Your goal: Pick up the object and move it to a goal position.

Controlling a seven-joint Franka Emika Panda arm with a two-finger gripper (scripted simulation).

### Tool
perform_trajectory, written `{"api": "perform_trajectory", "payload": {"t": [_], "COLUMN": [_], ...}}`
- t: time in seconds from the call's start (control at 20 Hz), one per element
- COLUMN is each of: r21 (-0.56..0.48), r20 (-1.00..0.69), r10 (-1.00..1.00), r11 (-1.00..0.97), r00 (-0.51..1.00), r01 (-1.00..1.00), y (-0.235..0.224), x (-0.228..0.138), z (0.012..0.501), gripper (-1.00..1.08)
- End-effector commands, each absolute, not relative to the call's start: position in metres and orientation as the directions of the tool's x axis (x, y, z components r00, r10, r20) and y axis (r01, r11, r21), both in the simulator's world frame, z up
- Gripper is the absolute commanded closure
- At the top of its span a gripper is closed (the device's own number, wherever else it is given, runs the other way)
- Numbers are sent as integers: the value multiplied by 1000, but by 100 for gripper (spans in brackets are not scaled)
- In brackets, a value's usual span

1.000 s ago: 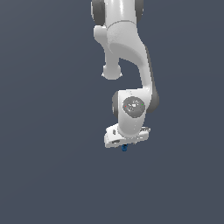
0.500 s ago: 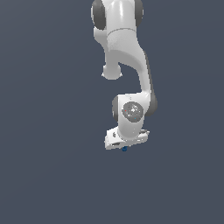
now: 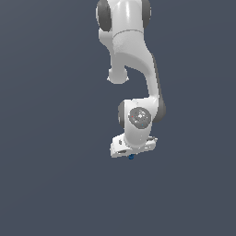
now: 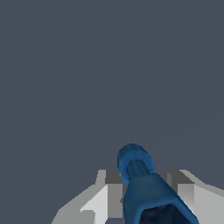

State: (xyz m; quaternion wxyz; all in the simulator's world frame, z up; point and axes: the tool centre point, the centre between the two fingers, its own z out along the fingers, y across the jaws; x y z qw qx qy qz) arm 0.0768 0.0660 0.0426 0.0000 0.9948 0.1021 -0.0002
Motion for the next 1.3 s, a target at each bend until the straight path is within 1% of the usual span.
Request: {"api": "perform_trajectory", "payload": {"t": [0.0,0.25,0.8,1.25], "r21": [0,0,0,0], "r20": [0,0,0,0], "r10": [203,203,203,203], "r11": [-979,-979,-979,-979], "r00": [979,979,979,979], "r01": [203,203,203,203], "y": [65,48,-14,-26], "x": [77,85,115,122], "z": [43,46,56,59], "gripper": [108,108,108,108]}}
